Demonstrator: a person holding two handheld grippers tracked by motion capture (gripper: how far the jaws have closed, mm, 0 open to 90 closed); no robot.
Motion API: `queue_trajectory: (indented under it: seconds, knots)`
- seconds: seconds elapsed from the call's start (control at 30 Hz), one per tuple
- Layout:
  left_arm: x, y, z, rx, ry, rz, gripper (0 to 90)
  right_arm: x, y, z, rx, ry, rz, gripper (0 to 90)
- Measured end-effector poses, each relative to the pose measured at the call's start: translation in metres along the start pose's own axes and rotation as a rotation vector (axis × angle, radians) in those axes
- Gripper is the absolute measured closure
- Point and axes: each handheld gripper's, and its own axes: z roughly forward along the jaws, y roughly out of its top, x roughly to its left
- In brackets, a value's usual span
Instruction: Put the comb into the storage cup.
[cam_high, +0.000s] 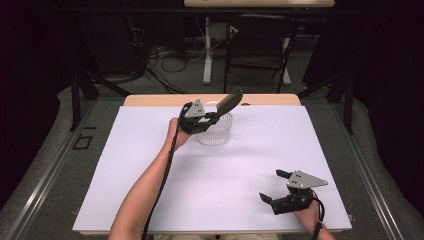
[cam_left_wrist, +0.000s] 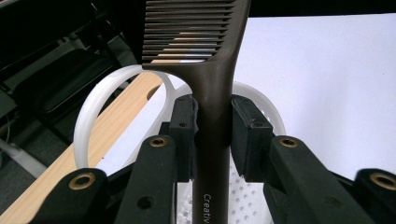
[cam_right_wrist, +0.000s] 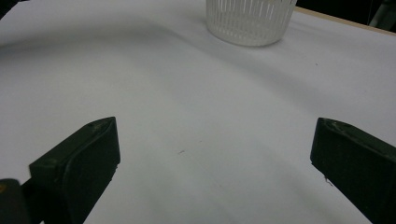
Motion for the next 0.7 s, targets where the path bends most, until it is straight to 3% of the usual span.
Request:
queue_trajectory:
  seconds: [0.7]
  knots:
    - [0.0007, -0.0033, 0.0067, 0.040, -0.030, 0.031, 71.7, -0.0001, 0.0001, 0.0005, -0.001, 0.002, -0.008, 1.3]
